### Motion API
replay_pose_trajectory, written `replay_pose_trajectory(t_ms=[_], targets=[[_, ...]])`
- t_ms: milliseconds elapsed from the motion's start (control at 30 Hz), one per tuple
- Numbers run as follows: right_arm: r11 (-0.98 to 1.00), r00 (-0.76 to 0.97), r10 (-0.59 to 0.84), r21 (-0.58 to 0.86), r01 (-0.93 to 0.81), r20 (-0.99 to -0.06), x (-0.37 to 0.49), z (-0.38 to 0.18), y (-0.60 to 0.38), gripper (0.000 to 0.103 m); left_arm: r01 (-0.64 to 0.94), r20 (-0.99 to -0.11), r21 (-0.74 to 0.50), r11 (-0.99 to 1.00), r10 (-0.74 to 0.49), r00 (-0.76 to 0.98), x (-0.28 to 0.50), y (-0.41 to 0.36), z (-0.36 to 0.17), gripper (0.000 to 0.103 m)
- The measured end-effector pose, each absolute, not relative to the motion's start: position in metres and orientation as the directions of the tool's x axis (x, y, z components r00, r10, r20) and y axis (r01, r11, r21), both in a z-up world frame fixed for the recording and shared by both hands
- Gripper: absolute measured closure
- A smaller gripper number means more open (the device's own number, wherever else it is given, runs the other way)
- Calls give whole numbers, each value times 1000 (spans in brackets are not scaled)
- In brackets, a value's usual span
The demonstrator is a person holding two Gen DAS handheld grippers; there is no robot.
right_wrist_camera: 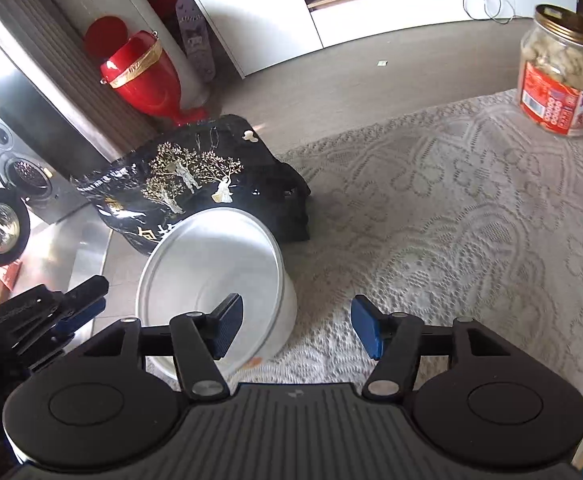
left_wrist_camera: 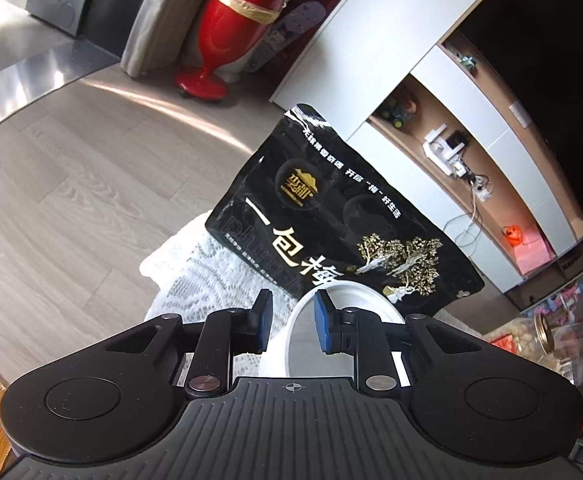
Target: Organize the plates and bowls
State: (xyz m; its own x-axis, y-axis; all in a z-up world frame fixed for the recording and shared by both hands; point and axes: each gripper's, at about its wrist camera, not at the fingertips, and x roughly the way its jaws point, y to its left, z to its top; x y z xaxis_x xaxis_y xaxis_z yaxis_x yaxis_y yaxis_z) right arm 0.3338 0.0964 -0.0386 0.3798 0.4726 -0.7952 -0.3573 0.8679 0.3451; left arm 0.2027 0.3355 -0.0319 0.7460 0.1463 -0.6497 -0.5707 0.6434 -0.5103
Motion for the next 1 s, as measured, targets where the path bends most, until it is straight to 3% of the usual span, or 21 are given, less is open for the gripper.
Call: replay_pose_trajectory(t_ms=[133, 200, 267, 367, 533, 700, 867, 1000], targets=[[893, 335, 419, 314, -323, -844, 351, -78, 134, 42, -620, -713, -441, 649, 167, 681, 219, 337, -51, 78], [898, 286, 411, 329, -292, -866, 357, -96, 140, 47, -623, -715, -440, 647, 167, 679, 223, 338, -62, 76], [898, 243, 413, 347, -272, -878, 357, -106, 138, 65, -623, -750, -451, 639, 106, 652, 230, 339, -71, 76], [896, 210, 419, 364, -254, -884, 356, -111, 126, 69, -565, -754, -521, 640, -36, 655, 238, 333, -84, 79], [897, 252, 411, 340, -283, -876, 346, -93, 96, 69, -467, -734, -551, 692, -137, 665, 243, 309, -79, 81], [906, 294, 390, 306, -294, -873, 339, -68, 67, 69, -315, -627, -657, 685, -265, 732, 238, 287, -59, 81], [926, 306, 345, 270, -262, -887, 341, -79, 49, 68, -344, -643, -641, 686, -236, 729, 237, 285, -61, 81], [926, 320, 335, 247, -284, -886, 342, -82, 37, 52, -364, -624, -674, 642, -232, 746, 234, 299, -64, 81]])
